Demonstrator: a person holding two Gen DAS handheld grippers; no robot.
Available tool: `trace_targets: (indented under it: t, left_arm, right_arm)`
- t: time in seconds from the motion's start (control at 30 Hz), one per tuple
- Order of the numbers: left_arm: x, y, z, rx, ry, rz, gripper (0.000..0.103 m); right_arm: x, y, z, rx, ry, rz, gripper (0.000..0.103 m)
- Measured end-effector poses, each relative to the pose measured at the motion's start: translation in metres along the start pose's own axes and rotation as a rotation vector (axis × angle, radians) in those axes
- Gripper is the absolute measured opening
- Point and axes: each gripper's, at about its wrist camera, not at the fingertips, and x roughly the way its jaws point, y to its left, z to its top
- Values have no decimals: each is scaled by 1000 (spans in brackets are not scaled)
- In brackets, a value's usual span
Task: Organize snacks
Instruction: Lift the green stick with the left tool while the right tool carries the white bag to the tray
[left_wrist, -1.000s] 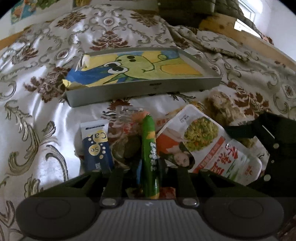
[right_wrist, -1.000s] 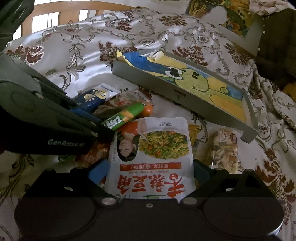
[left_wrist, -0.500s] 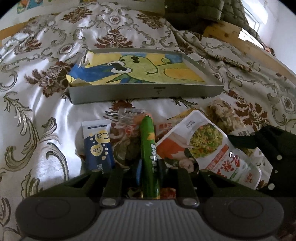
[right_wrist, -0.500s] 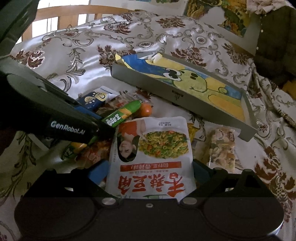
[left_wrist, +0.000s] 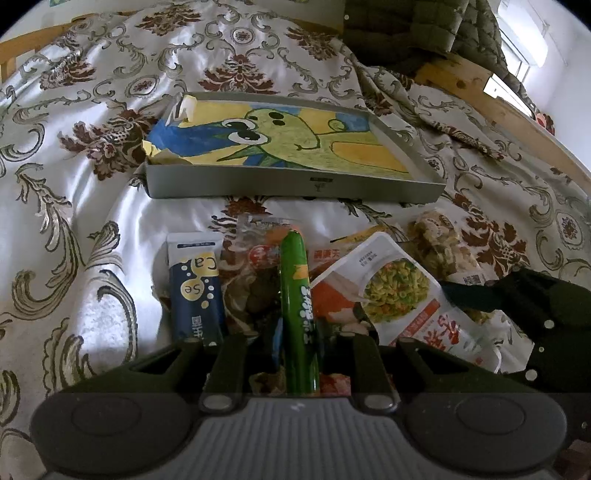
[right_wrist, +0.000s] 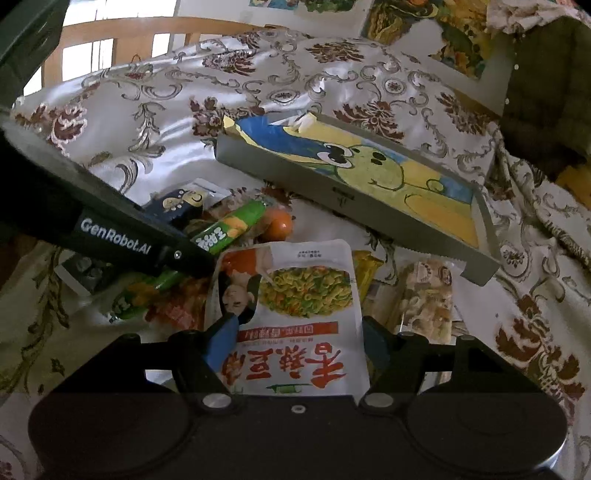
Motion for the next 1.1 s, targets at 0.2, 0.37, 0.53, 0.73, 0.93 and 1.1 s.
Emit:
trace_targets:
  t: [0.2, 0.37, 0.53, 0.73, 0.93, 1.1]
  left_arm:
    - [-9, 2, 3, -23, -26, -8, 20]
    - [-13, 7, 5, -49, -43, -2, 20]
    - [-25, 12, 6, -67, -64, 3, 20]
    - [-36, 14, 5, -78, -78, 21, 20]
    - [-43, 16, 5, -83, -105, 23, 20]
    - [-45, 19, 10, -108, -135, 6, 20]
  right_arm:
    - [-12, -7, 4, 30, -25, 22, 59]
    - [-37, -15, 6, 55, -92, 102, 56]
    - [-59, -13, 10, 59, -152, 188, 52]
    - [-39, 8, 13, 22, -71, 223, 38]
    - [-20, 13, 13, 35, -29, 159, 18]
    - [-28, 10, 14, 26, -72, 137, 10]
